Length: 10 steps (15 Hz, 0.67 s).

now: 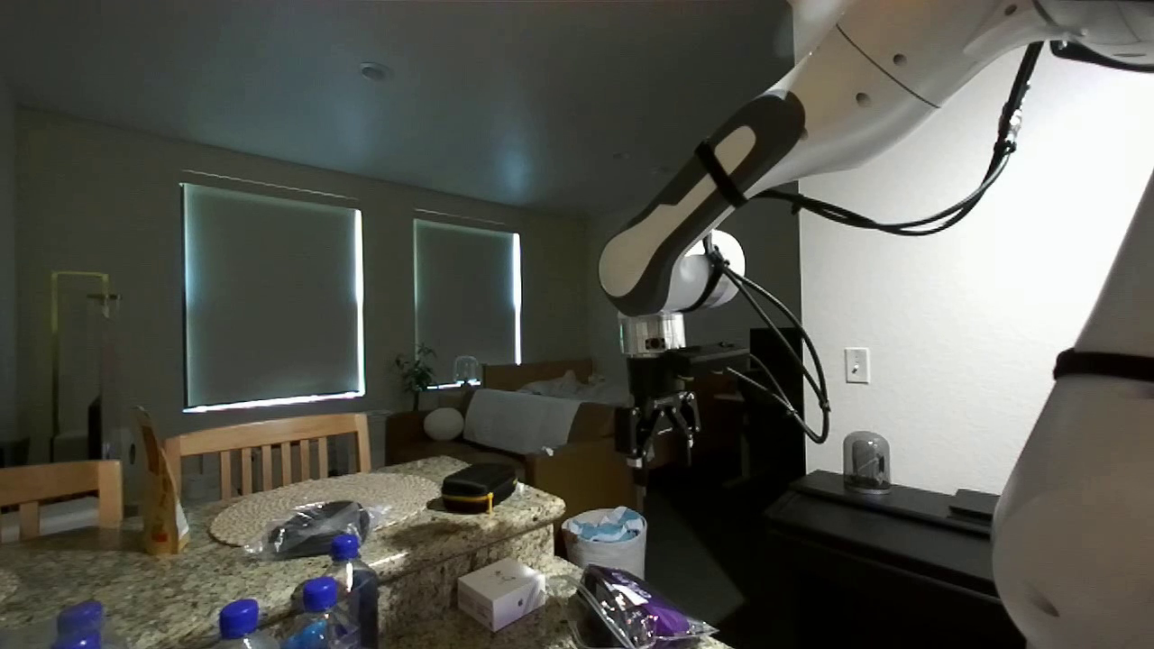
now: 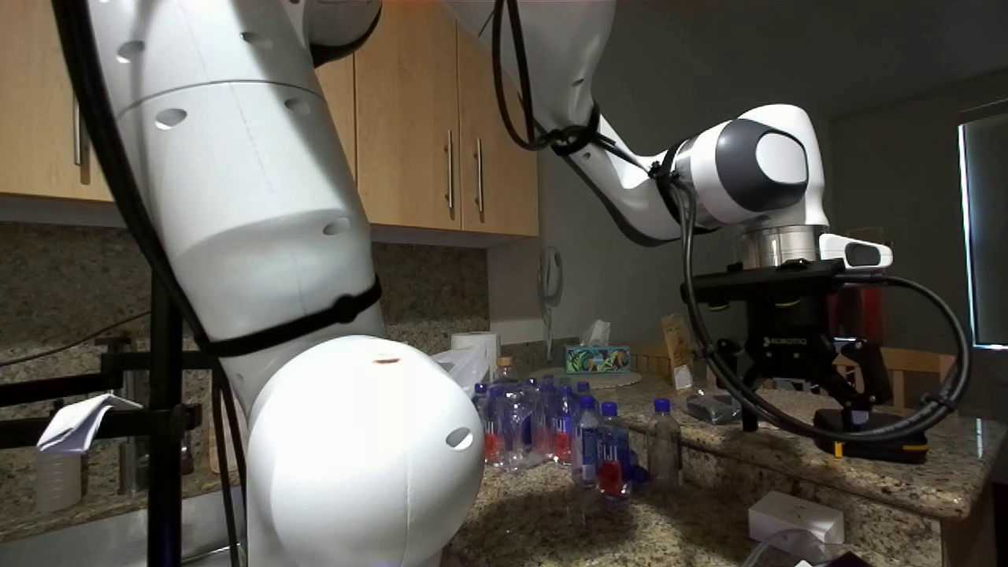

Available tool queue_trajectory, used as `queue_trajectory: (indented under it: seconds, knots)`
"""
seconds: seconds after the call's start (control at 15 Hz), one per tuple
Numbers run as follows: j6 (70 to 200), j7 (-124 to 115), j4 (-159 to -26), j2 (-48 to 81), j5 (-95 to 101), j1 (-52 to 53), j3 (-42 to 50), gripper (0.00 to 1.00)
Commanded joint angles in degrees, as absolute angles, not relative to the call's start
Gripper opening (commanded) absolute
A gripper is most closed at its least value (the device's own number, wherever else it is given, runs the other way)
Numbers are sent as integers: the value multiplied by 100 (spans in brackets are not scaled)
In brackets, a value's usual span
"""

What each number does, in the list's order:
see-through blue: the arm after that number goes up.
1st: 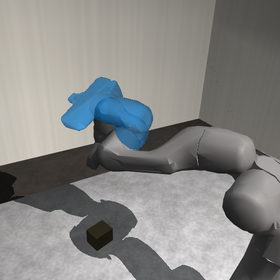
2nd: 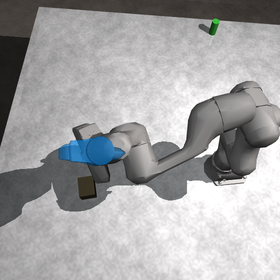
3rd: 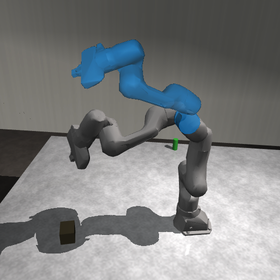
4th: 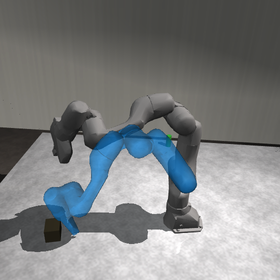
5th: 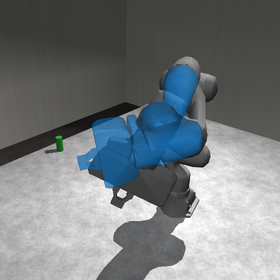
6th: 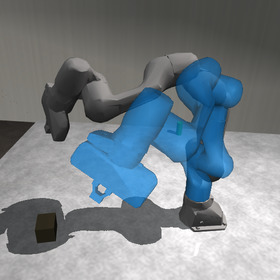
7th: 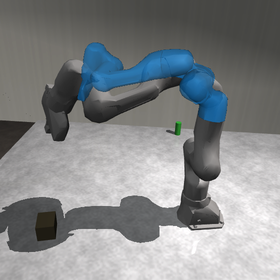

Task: Move the purple plastic bag up

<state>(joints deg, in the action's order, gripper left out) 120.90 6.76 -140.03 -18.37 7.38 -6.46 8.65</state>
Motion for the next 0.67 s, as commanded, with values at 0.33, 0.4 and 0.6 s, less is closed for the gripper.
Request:
queue_trajectory:
  seconds: [0.33,0.4,0.6]
  knots:
    - [12143,565,-13915,-1647,743,-681,805,100]
    - [12110,551,-13814,-1462,718,-651,786,100]
    - [12101,385,-13423,-676,680,-484,575,100]
